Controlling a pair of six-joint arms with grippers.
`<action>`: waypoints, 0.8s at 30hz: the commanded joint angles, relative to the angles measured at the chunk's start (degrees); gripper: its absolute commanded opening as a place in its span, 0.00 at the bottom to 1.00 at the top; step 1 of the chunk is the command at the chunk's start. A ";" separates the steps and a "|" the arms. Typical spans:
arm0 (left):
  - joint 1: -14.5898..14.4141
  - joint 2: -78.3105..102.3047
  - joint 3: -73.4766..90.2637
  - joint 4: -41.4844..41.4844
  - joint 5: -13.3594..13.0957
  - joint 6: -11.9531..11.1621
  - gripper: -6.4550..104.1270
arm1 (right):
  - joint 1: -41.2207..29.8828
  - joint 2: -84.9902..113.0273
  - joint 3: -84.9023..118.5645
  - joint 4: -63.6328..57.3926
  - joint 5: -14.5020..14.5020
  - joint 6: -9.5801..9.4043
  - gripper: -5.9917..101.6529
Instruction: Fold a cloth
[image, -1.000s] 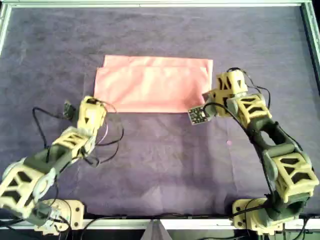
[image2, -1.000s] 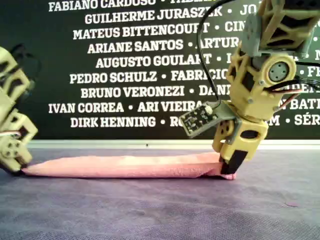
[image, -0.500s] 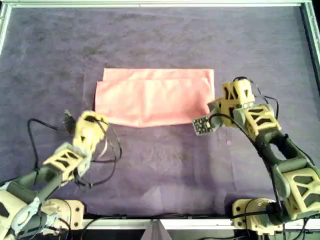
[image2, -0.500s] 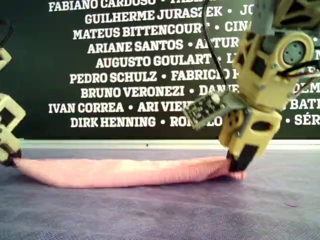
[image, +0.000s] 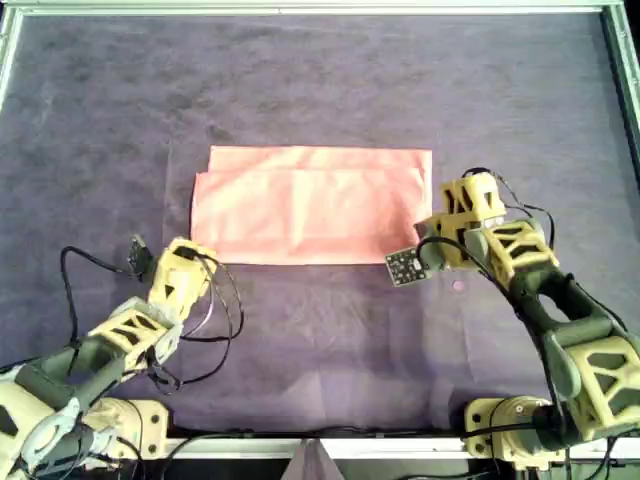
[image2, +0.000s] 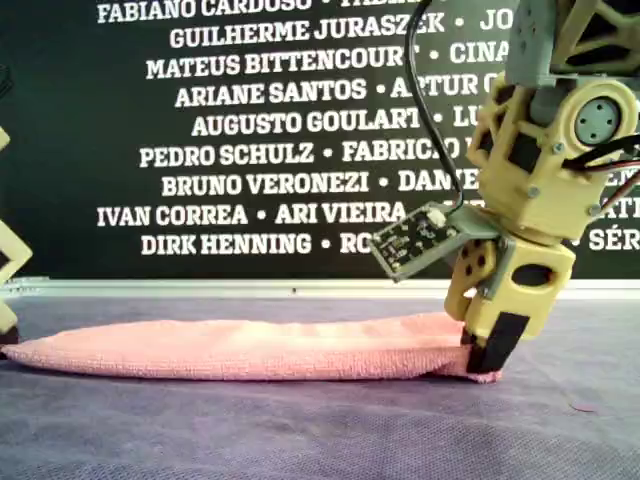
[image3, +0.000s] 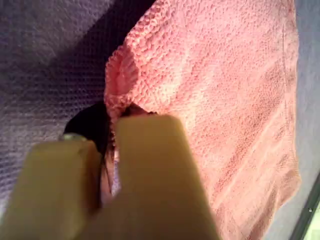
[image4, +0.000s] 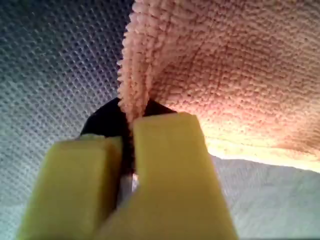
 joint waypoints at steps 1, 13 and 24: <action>-0.70 2.99 -0.35 0.09 -0.53 0.26 0.05 | -0.18 8.00 1.23 1.41 -0.09 -0.18 0.04; -0.62 3.87 -0.18 0.09 -0.88 0.26 0.24 | -0.09 11.43 4.48 0.26 -0.09 -0.26 0.13; -1.14 12.92 6.24 0.09 -10.81 0.35 0.46 | -0.18 13.18 5.27 1.49 -0.18 -1.05 0.53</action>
